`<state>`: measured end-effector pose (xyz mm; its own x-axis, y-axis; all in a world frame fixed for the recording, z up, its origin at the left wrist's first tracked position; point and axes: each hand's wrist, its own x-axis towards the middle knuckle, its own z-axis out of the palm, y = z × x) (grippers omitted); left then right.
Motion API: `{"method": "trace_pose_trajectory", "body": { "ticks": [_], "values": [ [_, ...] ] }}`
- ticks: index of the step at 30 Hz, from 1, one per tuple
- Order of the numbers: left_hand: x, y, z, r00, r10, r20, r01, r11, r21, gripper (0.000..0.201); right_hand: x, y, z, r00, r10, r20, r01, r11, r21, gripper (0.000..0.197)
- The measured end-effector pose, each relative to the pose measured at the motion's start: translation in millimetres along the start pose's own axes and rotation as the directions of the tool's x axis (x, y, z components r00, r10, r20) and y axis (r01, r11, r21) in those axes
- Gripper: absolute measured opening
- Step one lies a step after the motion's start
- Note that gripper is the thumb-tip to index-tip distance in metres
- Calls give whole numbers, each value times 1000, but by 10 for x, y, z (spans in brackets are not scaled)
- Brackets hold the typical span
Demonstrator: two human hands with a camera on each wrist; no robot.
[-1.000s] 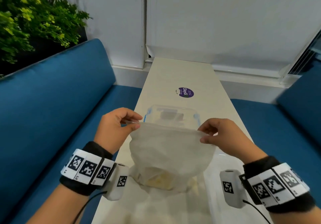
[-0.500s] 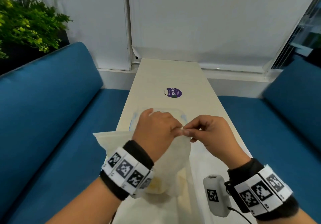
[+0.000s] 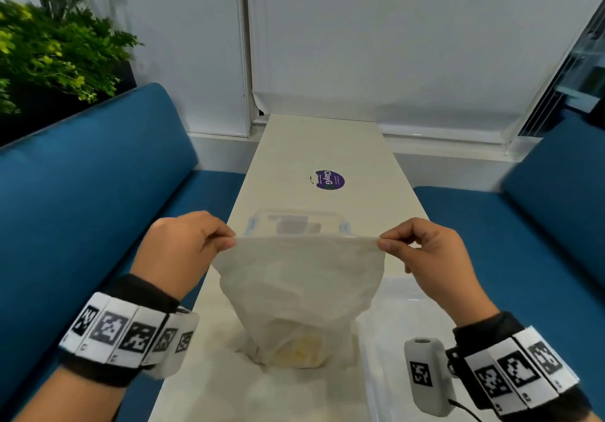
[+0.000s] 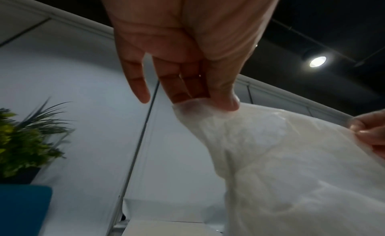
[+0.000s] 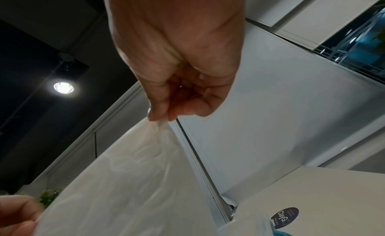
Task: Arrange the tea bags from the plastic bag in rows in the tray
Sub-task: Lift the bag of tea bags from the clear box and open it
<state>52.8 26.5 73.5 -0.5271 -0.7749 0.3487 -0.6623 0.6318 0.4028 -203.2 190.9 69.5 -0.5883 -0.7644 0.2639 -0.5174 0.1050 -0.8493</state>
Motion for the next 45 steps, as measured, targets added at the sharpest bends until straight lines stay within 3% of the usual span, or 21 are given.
{"method": "trace_pose_trajectory", "body": {
  "ticks": [7,10,14,17,19,23,26,28,30,32,37,40,42,45],
  "values": [
    [-119,-153,-7,994,-69,-82,66,997,-35,4,-3,33,53,999,-22,-32,22,999,23,20],
    [-185,-202,8,991,-117,-67,111,991,-81,4,-48,56,75,993,-118,21,120,990,-70,27],
    [-279,-170,43,995,-85,-43,77,982,-173,5,-128,87,301,897,-381,226,426,882,-202,36],
    [-316,-138,43,994,-90,-59,78,981,-180,8,-145,127,458,836,-518,179,548,783,-294,23],
    [-324,-145,46,990,-138,-41,127,971,-201,17,-173,141,472,804,-584,117,591,761,-267,21],
    [-322,-149,20,970,-196,144,223,953,-206,16,-252,99,429,781,-619,82,622,762,-179,22],
    [-352,-133,-43,949,-149,278,210,956,-204,12,-281,69,426,762,-641,87,644,740,-192,21],
    [-380,-138,-63,935,-120,333,167,979,-116,10,-290,50,420,761,-644,73,646,744,-174,20],
    [-394,-128,-57,934,-118,337,112,993,40,11,-304,33,421,754,-651,90,654,729,-201,18],
    [-405,-122,-36,947,-144,287,125,989,83,16,-313,8,434,743,-653,144,663,690,-290,14],
    [-410,-110,1,963,-116,244,153,979,-135,25,-330,-79,486,700,-660,272,687,517,-511,48],
    [-406,-80,9,973,-76,218,132,957,-258,24,-314,-125,569,683,-671,289,651,381,-656,35],
    [-385,-53,36,983,-100,155,139,954,-265,20,-332,-163,595,636,-726,261,654,328,-681,25],
    [-310,-63,81,977,-214,19,215,969,-125,21,-516,-236,597,456,-840,295,767,202,-608,16]
  ]
}}
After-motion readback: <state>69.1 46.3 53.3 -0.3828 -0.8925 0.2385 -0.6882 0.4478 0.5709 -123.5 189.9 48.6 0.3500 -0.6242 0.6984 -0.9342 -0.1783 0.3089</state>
